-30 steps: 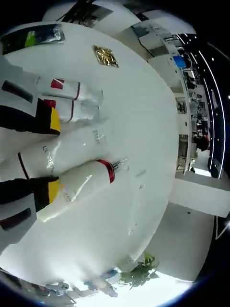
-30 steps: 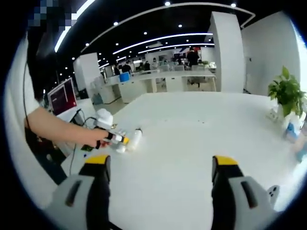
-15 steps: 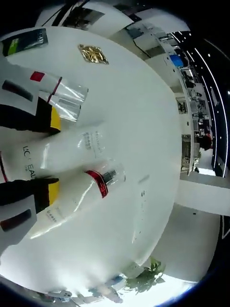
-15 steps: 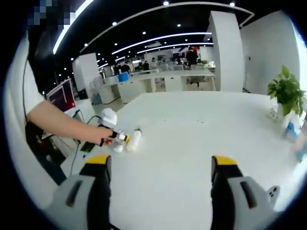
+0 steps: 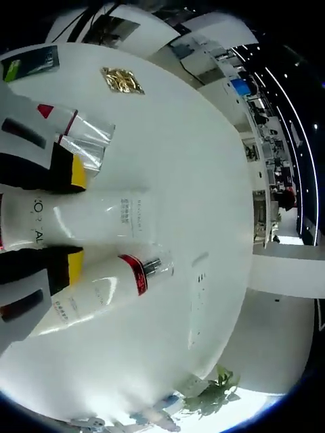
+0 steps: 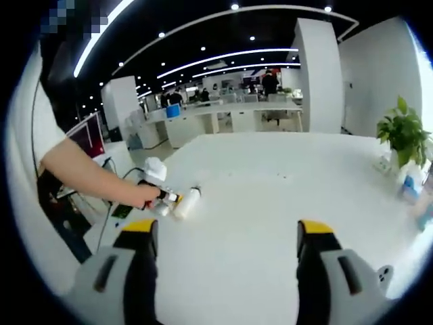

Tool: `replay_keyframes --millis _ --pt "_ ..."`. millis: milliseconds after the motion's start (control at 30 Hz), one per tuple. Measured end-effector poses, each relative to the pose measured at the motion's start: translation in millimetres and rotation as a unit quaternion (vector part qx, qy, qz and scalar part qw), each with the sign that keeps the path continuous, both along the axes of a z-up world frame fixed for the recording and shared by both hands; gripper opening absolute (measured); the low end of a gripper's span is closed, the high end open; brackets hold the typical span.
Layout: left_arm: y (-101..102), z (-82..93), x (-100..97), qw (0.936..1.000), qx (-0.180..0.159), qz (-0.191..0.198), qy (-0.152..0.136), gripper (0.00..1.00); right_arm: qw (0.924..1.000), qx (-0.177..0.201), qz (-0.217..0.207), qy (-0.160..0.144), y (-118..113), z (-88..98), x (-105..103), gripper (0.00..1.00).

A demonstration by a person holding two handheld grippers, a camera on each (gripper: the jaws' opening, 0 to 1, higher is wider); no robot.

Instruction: Arrange the skincare products in the storage area until every visible bottle or jar stands upright without overlapping.

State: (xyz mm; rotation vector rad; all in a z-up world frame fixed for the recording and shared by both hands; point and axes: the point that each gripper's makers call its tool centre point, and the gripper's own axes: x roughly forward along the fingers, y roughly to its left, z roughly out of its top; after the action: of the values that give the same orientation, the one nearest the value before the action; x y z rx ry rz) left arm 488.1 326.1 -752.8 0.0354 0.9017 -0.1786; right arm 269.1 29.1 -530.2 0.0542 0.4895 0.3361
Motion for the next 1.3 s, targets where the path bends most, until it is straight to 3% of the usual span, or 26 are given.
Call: replay_keyframes --millis 300,467,667,933,1167,1300 --pt "-4 1.9 -4.2 0.9978 -0.060 0.012 0.025 0.20 1.0000 -0.002 0.000 0.000 0 -1.1 -5 0.86" --pt "-7 5.3 -20.8 0.9966 -0.076 0.008 0.030 0.18 0.9999 -0.004 0.010 -0.008 3 -0.4 2 0.86" --pt "-7 11.7 -35.1 0.9961 -0.085 0.013 0.020 0.17 0.9999 0.006 0.010 0.003 3 -18.9 14 0.86" --pt "-3 32.7 -45.7 0.9944 -0.104 0.017 -0.004 0.17 0.9995 0.029 0.012 -0.001 11 -19.7 21 0.86" --pt "-5 62.9 -53.8 0.9913 -0.125 0.011 -0.039 0.17 0.9982 0.051 0.031 0.001 29 -24.1 20 0.86" --pt "-6 68.4 -56.7 0.9906 -0.129 0.010 -0.045 0.17 0.9979 0.054 0.037 -0.002 33 -23.6 21 0.86"
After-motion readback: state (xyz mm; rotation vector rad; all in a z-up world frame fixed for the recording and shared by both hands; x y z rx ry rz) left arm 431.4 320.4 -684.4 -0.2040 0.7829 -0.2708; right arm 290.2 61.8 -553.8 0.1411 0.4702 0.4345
